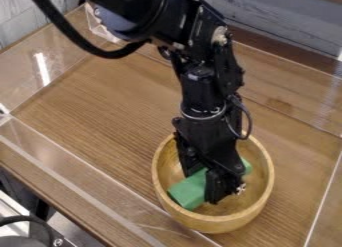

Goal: Remove the green block from inside the brown bowl and put it on the table

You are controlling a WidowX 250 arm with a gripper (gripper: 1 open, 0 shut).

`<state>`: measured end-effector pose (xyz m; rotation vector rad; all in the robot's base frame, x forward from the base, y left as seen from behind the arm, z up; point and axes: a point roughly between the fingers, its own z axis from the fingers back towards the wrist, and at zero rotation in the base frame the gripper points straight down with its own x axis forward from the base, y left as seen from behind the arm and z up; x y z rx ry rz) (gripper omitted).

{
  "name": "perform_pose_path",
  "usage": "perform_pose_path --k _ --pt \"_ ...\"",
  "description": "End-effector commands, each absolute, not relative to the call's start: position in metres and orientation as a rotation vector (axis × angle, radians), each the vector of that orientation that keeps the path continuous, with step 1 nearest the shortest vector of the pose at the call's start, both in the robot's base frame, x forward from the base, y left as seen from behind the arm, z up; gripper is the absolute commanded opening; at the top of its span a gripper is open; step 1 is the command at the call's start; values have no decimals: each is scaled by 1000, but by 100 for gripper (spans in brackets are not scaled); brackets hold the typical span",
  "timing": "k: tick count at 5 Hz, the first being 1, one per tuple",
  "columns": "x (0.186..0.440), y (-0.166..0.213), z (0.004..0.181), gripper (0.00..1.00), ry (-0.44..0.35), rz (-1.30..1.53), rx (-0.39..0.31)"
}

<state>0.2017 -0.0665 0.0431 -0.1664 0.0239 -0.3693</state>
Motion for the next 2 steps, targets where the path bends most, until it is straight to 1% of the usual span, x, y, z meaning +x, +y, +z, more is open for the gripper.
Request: perform_pose_path --k 1,2 --pt "209 -64 62 0 -35 -355 -167" --pt "210 -61 69 0 -42 -344 -169"
